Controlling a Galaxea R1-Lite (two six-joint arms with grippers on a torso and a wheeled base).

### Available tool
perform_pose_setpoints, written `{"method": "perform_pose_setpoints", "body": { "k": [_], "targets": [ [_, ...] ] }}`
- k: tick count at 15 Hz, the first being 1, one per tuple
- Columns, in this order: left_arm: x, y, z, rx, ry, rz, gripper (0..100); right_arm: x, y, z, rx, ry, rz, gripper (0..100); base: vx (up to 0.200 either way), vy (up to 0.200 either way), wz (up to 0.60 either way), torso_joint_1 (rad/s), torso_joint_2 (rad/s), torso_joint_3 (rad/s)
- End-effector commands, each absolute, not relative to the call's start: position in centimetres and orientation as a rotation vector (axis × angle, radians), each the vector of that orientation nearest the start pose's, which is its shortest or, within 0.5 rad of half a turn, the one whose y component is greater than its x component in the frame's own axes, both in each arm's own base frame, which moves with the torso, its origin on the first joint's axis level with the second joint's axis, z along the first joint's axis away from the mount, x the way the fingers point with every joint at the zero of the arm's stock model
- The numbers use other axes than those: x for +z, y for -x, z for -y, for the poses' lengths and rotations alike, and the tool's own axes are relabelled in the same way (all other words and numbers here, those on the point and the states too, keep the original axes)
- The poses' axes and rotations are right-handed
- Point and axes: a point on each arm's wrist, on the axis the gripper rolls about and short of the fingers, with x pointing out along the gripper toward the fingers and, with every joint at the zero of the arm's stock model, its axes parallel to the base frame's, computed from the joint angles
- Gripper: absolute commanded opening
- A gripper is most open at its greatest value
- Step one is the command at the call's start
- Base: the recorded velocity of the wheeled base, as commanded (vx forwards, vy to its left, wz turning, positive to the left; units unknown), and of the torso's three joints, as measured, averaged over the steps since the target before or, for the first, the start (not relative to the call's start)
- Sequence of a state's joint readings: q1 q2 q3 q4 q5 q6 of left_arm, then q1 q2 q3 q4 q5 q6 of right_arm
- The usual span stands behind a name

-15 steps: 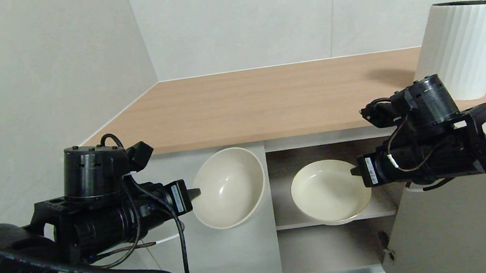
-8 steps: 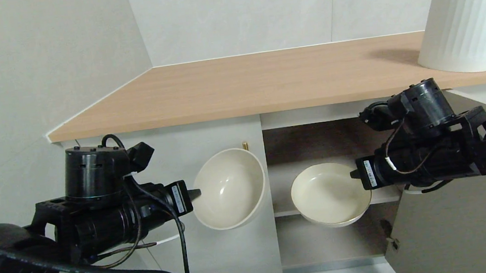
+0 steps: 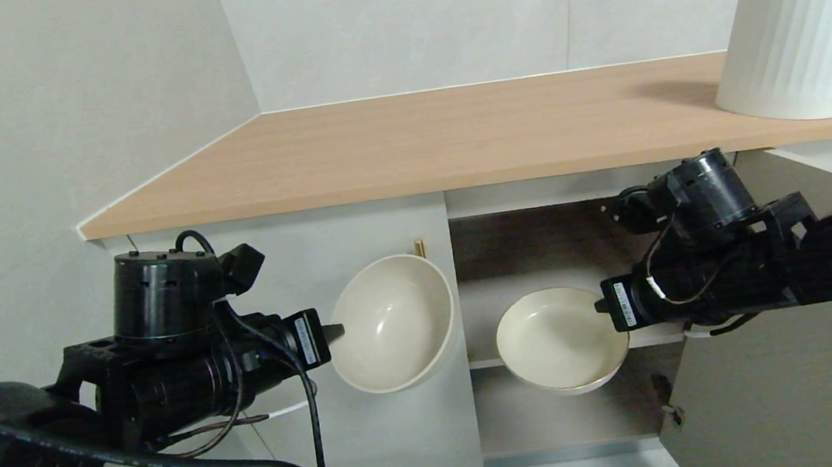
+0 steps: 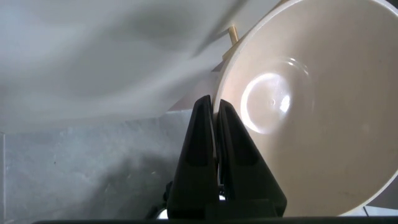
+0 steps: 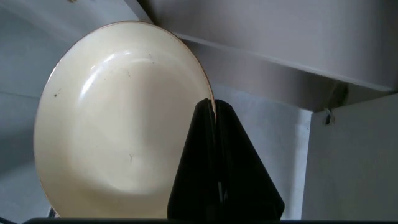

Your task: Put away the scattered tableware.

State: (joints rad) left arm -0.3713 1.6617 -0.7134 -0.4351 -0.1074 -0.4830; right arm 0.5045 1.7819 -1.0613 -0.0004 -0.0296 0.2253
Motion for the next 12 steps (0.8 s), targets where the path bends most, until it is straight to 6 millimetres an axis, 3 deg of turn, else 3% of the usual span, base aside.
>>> {"method": "perform_pose_setpoints", "body": {
  "k": [1,7,12],
  "targets": [
    [14.9,-26.0,10.4,-0.333,0.395,-0.618,0,14.6,-29.3,-16.1,0.360,-0.002,-0.805,0,0.000,0.000,0.00,0.000,0.00,0.000],
    [14.9,-26.0,10.4,-0.332,0.394,-0.620,0,7.7,-33.9,-17.7,0.306,0.019,-0.954,0,0.000,0.000,0.00,0.000,0.00,0.000],
    [14.7,-26.1,10.4,-0.330,0.393,-0.626,0,2.4,-38.5,-16.0,0.211,-0.087,-0.895,0,0.000,0.000,0.00,0.000,0.00,0.000]
  ]
}}
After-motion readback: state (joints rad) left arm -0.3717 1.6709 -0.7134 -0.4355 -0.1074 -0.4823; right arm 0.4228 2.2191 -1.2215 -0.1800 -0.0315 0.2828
